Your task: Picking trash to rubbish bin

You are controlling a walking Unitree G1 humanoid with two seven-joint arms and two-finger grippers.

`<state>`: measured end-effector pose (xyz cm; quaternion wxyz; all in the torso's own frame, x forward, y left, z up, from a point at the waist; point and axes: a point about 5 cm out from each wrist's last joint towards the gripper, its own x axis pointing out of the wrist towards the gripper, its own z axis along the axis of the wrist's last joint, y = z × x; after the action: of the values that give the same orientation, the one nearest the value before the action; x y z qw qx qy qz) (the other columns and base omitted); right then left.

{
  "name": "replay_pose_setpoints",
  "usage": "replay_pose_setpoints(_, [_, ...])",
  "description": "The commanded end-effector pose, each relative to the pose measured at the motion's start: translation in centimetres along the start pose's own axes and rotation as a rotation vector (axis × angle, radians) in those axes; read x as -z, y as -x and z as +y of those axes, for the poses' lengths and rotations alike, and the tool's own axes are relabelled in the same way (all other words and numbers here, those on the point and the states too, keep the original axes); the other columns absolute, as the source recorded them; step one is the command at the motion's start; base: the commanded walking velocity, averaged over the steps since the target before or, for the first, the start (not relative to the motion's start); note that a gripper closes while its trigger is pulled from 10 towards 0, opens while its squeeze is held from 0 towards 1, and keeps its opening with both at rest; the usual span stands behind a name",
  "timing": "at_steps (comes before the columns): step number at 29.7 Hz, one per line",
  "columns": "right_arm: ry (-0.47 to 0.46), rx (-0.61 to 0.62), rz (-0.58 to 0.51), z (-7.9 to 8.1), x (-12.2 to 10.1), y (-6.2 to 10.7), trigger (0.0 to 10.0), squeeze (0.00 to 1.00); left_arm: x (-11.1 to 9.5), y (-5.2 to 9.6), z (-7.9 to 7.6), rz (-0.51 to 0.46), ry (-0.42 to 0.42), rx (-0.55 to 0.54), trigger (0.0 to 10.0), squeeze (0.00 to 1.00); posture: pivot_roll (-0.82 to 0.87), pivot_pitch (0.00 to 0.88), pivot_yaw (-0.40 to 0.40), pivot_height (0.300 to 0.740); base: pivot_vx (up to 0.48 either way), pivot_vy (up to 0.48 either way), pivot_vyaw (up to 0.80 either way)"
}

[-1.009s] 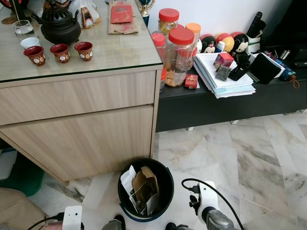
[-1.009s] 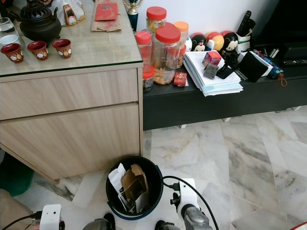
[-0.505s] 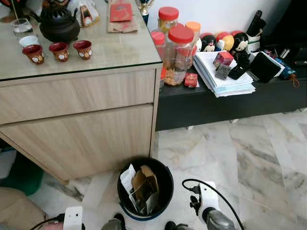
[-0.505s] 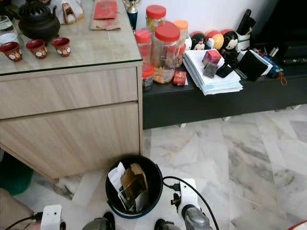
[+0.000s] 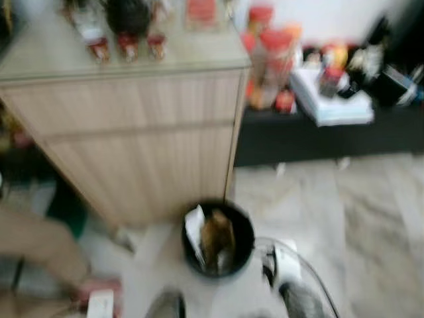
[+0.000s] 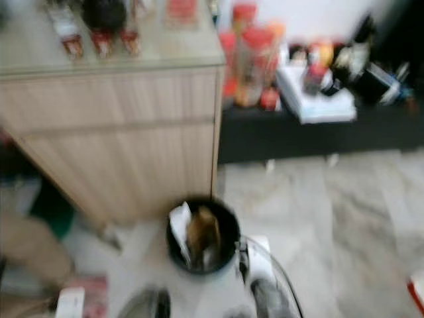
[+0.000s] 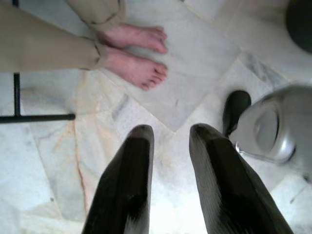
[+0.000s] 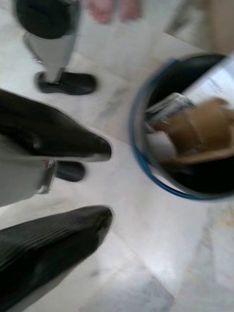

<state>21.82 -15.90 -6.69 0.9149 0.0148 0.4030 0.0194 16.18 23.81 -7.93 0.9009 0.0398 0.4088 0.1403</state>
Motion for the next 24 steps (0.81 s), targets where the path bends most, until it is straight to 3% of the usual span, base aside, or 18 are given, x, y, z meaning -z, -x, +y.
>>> replay_pose_setpoints(1, [-0.007,0.007,0.01,-0.15,0.31,0.07,10.0,0.0,0.37,0.1,-0.27,0.013,0.016,0.003,10.0,0.0,0.13,0.161,-0.064,0.74,-0.285,0.0,0.0])
replay_pose_setpoints(17, [-0.009,0.011,0.005,-0.27,0.12,0.04,10.0,0.0,0.28,0.07,-0.41,0.014,0.022,0.005,10.0,0.0,0.13,0.159,-0.069,0.74,-0.284,0.0,0.0])
replay_pose_setpoints(24, [-0.014,0.014,0.007,-0.43,0.3,0.1,10.0,0.0,0.65,0.16,-0.53,0.031,0.01,0.002,10.0,0.0,0.12,0.156,-0.069,0.74,0.0,0.0,0.0])
